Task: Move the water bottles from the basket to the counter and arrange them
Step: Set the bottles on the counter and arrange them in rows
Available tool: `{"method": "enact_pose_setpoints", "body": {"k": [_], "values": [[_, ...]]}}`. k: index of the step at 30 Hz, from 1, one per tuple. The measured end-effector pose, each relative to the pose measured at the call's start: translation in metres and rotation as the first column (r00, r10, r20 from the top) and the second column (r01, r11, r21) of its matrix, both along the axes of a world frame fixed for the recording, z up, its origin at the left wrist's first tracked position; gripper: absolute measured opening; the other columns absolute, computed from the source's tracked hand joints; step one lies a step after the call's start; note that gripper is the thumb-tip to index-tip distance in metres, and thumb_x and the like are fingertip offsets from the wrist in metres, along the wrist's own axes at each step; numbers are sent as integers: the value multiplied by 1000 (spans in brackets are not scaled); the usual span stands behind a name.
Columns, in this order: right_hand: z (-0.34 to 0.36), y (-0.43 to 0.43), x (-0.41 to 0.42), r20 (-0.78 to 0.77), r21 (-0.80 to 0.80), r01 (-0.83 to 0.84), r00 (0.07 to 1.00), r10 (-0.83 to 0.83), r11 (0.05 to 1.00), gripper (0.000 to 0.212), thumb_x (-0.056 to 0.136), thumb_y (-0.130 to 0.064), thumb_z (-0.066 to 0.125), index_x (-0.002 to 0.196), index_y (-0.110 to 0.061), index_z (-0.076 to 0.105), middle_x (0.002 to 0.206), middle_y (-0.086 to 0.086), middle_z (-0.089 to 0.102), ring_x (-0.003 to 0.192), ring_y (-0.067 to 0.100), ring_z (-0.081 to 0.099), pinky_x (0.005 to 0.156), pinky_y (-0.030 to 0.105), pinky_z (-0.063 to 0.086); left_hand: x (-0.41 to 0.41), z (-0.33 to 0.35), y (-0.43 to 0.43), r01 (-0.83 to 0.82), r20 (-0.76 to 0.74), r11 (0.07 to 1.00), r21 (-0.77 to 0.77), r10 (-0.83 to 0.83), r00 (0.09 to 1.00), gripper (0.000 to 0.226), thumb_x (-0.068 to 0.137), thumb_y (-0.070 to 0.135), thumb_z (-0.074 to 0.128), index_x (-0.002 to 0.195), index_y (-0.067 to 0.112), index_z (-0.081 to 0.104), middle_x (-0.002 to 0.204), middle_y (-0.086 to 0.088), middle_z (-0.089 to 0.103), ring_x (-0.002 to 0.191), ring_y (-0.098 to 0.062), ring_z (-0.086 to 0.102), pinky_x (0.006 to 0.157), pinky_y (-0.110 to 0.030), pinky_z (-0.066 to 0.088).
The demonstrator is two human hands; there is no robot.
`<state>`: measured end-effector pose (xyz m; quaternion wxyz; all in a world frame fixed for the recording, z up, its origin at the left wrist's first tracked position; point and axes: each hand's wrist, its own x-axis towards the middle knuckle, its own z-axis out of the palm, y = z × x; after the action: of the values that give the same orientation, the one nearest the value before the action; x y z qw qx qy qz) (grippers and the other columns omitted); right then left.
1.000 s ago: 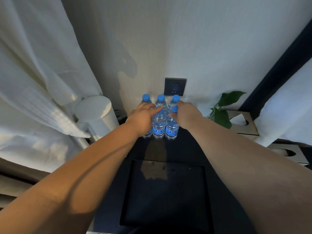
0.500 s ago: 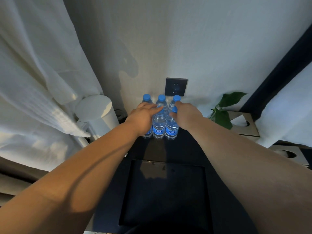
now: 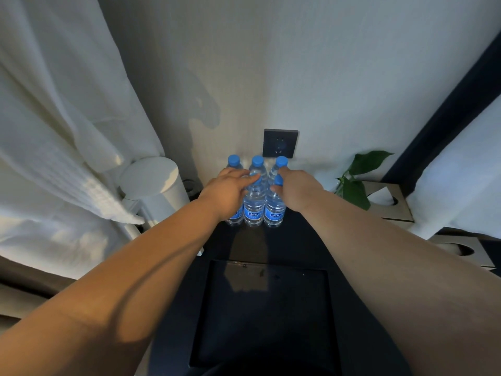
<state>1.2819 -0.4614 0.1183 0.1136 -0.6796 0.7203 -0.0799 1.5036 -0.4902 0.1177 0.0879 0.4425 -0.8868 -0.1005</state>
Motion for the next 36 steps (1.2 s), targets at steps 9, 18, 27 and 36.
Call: {"method": "enact_pose_setpoints", "body": {"k": [9, 18, 27, 36], "values": [[3, 2, 0, -3, 36, -15, 1000, 15, 999, 53, 105, -46, 53, 148, -20, 40, 114, 11, 65, 98, 28, 63, 74, 37, 47, -2, 2, 2, 11, 8, 1000, -10, -11, 1000, 50, 107, 25, 49, 156, 33, 40, 164, 1, 34, 149, -28, 27, 121, -44, 30], [3, 1, -10, -3, -41, 47, 999, -47, 998, 66, 100, -68, 39, 146, -20, 39, 96, 4, 64, 86, 26, 63, 68, 38, 50, -17, 14, -6, -71, -16, 994, -89, 70, 997, 43, 102, 38, 53, 144, 33, 56, 157, 2, 44, 141, -29, 41, 111, -48, 38], [1, -29, -27, 133, -169, 119, 986, -97, 978, 32, 108, -41, 40, 127, -18, 52, 94, 9, 68, 80, 27, 60, 63, 34, 40, -15, 12, -33, -91, 2, 990, -106, 91, 996, 52, 98, 47, 53, 146, 29, 52, 153, -3, 49, 140, -29, 42, 110, -49, 35], [9, -64, -27, 48, -38, -22, 999, 23, 999, 28, 97, -45, 61, 109, -19, 61, 93, 3, 61, 86, 26, 61, 65, 32, 37, -14, -6, -43, -35, -97, 993, -111, 24, 995, 54, 96, 49, 46, 145, 29, 57, 151, -1, 53, 138, -28, 45, 109, -49, 40]]}}
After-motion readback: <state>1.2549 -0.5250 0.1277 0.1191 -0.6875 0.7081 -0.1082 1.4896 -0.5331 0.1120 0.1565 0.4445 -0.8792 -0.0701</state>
